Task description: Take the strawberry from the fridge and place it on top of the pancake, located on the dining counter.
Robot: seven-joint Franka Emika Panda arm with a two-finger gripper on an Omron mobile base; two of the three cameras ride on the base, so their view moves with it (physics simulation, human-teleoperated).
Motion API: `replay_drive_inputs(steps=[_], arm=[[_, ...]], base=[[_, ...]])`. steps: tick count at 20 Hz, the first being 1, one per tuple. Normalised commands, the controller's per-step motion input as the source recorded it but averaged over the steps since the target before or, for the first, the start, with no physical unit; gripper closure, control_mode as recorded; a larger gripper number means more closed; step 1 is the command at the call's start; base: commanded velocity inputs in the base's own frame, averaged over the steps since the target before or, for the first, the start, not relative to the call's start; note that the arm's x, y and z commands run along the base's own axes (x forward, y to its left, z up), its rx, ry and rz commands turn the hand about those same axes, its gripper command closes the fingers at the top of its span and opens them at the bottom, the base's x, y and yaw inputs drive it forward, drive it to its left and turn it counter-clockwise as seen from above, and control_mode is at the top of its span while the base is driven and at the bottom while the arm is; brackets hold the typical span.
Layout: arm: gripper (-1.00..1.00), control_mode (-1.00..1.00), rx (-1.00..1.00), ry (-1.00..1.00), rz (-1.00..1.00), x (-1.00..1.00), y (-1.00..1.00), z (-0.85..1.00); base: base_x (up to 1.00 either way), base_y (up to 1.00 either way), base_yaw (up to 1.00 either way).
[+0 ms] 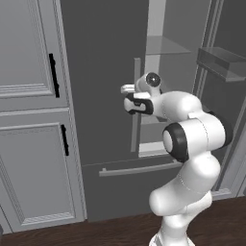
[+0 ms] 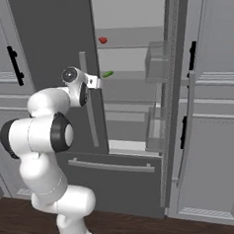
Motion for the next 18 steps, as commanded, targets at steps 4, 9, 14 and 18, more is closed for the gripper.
replay_drive_inputs(steps=[4,9,14,18], arm=[[1.0,-1.0,0.0,0.0,0.0,0.59,0.27,-0.31],[1.0,-1.0,0.0,0.0,0.0,0.13,0.12,-0.12],[1.0,-1.0,0.0,0.0,0.01,-0.77,0.03,0.0],[1.0,-1.0,0.0,0.0,0.0,-1.0,0.17,0.0]], base=[[0.0,0.0,0.0],[0.0,0.0,0.0],[0.0,0.0,0.0],[0.0,0.0,0.0]])
